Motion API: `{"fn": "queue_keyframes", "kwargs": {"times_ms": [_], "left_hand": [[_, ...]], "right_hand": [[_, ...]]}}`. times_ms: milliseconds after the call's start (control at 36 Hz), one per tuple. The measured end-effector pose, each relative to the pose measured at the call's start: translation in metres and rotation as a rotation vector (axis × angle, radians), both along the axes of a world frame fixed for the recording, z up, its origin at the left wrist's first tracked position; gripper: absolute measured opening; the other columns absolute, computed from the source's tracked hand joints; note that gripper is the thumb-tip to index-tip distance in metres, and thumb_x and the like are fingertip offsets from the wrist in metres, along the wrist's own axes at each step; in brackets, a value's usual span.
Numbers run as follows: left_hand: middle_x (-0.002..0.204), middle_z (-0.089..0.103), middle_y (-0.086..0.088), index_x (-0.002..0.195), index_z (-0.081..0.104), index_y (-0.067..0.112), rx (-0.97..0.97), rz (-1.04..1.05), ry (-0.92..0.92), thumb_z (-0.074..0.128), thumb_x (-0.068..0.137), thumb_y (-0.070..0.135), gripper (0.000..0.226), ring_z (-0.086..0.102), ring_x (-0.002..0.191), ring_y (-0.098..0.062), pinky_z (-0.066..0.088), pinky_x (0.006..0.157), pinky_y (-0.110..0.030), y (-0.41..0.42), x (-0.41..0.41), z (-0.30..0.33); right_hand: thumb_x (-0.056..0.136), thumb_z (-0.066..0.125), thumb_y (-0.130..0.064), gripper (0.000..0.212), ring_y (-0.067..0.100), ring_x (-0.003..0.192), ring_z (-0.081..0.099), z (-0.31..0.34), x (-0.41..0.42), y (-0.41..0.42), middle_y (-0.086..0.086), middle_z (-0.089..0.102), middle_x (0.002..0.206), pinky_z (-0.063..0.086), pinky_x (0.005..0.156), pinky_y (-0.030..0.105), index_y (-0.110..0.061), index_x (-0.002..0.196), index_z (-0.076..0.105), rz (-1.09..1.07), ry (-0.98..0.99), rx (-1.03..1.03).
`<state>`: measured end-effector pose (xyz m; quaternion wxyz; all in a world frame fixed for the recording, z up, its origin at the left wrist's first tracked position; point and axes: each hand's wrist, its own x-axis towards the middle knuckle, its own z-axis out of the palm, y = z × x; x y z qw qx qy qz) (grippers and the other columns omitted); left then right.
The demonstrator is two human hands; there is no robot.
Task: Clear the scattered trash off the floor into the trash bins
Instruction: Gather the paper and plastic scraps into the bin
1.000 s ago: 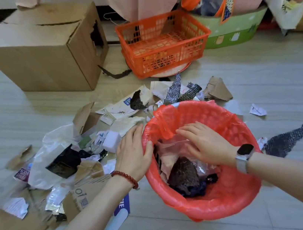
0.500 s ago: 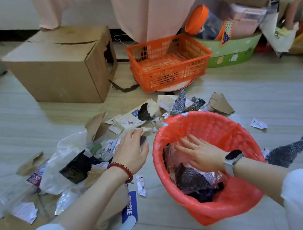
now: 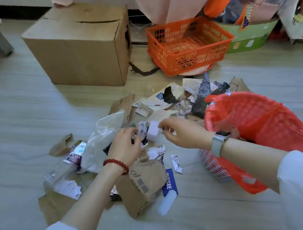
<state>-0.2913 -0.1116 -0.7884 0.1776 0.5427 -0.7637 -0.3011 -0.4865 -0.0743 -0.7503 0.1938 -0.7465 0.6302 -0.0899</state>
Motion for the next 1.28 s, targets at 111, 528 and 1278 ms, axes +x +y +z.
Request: {"fn": "queue_keyframes", "kwargs": {"times_ms": [111,528,1278], "left_hand": [[0.127,0.055,-0.01,0.126,0.052,0.011,0.156,0.002,-0.151,0.047,0.092,0.024,0.037,0.048,0.118,-0.024,0.039,0.098,-0.033,0.025,0.04,-0.054],[0.116,0.064,0.007,0.119,0.061,0.028,0.34,0.04,-0.09,0.06,0.086,0.024,0.033,0.053,0.114,-0.015,0.034,0.104,-0.036,0.062,0.055,-0.106],[0.114,0.058,-0.015,0.107,0.062,0.013,0.019,0.012,-0.391,0.074,0.07,0.022,0.04,0.056,0.1,-0.038,0.048,0.077,-0.045,0.096,0.052,-0.149]], "right_hand": [[0.096,0.041,-0.027,0.04,0.026,0.115,0.052,-0.052,0.026,0.011,0.007,0.053,0.131,0.045,0.093,0.035,-0.018,0.134,0.044,0.091,0.165,0.413],[0.087,0.054,-0.021,0.041,0.028,0.119,0.042,-0.181,0.014,0.082,0.011,0.047,0.123,0.04,0.089,0.033,-0.014,0.126,0.047,-0.177,0.095,0.51],[0.072,0.067,-0.036,0.061,0.029,0.11,0.043,-0.199,0.033,0.085,0.008,0.044,0.12,0.033,0.08,0.039,-0.015,0.124,0.042,0.289,0.421,0.282]]}}
